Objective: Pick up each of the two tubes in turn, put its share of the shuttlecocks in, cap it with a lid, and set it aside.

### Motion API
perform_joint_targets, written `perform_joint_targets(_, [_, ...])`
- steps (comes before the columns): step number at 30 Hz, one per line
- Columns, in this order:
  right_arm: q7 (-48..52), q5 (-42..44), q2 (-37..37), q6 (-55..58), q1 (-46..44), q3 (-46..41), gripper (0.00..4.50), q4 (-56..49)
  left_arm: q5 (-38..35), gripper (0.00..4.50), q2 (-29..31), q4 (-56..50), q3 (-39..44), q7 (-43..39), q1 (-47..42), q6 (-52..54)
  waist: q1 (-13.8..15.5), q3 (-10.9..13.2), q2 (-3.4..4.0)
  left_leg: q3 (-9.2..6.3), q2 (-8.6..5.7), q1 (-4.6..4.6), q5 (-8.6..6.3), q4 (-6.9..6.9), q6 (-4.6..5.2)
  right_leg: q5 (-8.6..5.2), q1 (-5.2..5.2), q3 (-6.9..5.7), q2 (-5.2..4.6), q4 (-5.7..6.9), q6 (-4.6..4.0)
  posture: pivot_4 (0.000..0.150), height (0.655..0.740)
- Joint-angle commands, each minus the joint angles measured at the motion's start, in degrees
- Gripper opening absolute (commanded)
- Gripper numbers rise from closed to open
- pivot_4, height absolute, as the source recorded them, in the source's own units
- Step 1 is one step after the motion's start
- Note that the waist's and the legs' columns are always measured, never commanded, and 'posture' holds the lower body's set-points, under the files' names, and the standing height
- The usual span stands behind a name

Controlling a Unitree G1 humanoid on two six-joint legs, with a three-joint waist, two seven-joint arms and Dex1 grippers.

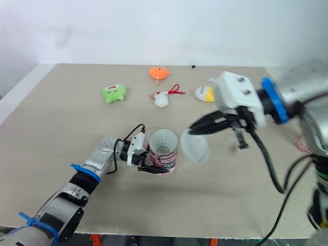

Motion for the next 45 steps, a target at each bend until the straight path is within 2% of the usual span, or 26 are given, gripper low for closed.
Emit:
perform_joint_targets(1, [3.2,-4.4,3.8,-4.2,-6.5,5.6,0.03,5.2,3.2,2.75,1.4,1.5,0.0,3.0,1.1,1.6,0.0,0.0,-0.01,-0.01,0.0,-0.12,0.01,0.0,0.01,0.05,-0.11,-0.03,-0.01,0.0,-0.07,0.15,0.7323])
perform_joint_targets(3, [3.4,-6.7,5.6,-8.0,-8.7,9.6,0.03,8.2,2.8,2.75,1.7,0.1,0.1,3.0,1.8,2.7,0.0,0.0,0.0,-0.02,0.0,-0.32,0.02,0.02,0.03,0.32,-0.33,-0.06,0.0,0.01,-0.42,0.15,0.7323])
perform_joint_targets(7, [3.4,-12.8,8.0,-16.3,-11.6,15.8,0.03,12.5,1.6,2.75,2.9,-3.7,0.4,2.3,3.4,6.4,0.0,0.0,0.01,-0.07,0.0,-0.73,0.06,0.02,0.05,0.43,-0.49,-0.14,0.01,0.05,-0.3,0.15,0.7323])
perform_joint_targets(13, [3.4,-21.0,10.4,-26.2,-13.3,18.6,0.03,14.8,-0.1,2.75,5.4,-10.0,0.1,1.6,5.3,15.1,-0.3,0.0,0.02,-0.09,0.21,-0.7,0.05,-0.13,0.03,0.44,-0.56,-0.16,0.32,0.1,-0.38,0.15,0.7323])
perform_joint_targets(23, [2.1,-20.7,13.2,-25.4,-12.5,15.5,0.03,9.8,0.0,2.75,6.3,-11.5,-0.6,1.9,5.3,16.2,-0.3,0.0,0.03,-0.11,1.0,-0.58,0.01,-0.3,-0.05,0.46,-0.66,-0.32,1.31,0.2,-1.21,0.15,0.7323])
perform_joint_targets(35, [-3.3,-20.7,17.1,-24.3,-10.9,10.9,0.03,10.0,0.4,2.75,6.4,-11.5,-1.1,1.7,5.3,15.1,-0.1,0.0,0.04,-0.05,1.09,-0.58,0.01,-0.32,-0.05,0.48,-0.66,-0.43,1.43,0.22,-1.37,0.15,0.7323])
perform_joint_targets(45, [-1.5,-22.3,13.0,-25.0,-6.0,11.6,0.03,2.8,0.3,2.75,6.8,-11.5,-0.6,2.0,5.1,15.2,-0.1,0.0,0.07,-0.04,1.07,-0.59,0.01,-0.33,-0.06,0.45,-0.65,-0.44,1.44,0.22,-1.37,0.15,0.7323])
